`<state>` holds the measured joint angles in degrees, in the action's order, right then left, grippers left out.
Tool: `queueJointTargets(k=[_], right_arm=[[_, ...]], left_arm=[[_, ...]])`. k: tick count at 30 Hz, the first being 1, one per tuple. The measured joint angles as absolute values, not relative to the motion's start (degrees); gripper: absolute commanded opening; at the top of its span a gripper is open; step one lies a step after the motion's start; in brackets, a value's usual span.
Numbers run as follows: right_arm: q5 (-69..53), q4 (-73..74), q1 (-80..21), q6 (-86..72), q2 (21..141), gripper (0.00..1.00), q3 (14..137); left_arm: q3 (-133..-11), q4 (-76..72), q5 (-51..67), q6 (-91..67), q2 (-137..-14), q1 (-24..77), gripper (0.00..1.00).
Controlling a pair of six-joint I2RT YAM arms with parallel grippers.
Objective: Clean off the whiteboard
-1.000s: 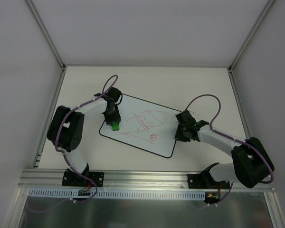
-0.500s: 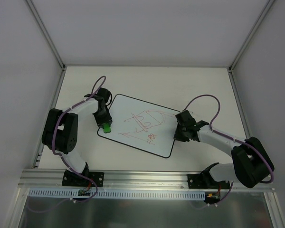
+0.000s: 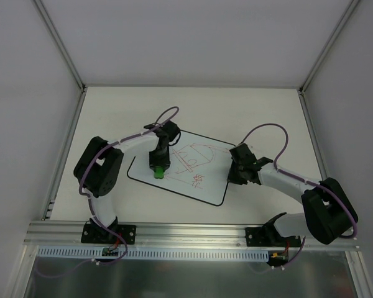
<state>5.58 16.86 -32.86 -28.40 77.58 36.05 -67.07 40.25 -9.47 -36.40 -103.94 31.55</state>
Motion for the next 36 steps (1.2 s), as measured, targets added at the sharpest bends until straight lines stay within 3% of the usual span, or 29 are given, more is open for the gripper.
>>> queueJointTargets(k=[7,12,18,26,36], right_arm=[[5.7,16.9,-32.9,-29.0,77.6,0.00,36.0],[5.8,16.8,-32.8,-29.2,77.6,0.00,36.0],[5.1,14.2,-32.9,-30.0,78.0,0.00,35.9],[4.0,11.8,-32.9,-30.4,78.9,0.01,35.9],[3.7,11.1,-32.9,-30.5,79.6,0.00,36.2]], left_arm=[[-76.9,42.4,-6.9,-37.8,-111.3,46.3,0.00],[-78.7,42.2,-5.9,-38.4,-112.6,49.1,0.00],[-73.6,39.7,-2.6,-39.0,-108.8,42.8,0.00],[-71.6,40.9,-6.0,-35.2,-106.7,26.6,0.00],[-86.0,45.1,-7.3,-29.4,-116.8,24.1,0.00]])
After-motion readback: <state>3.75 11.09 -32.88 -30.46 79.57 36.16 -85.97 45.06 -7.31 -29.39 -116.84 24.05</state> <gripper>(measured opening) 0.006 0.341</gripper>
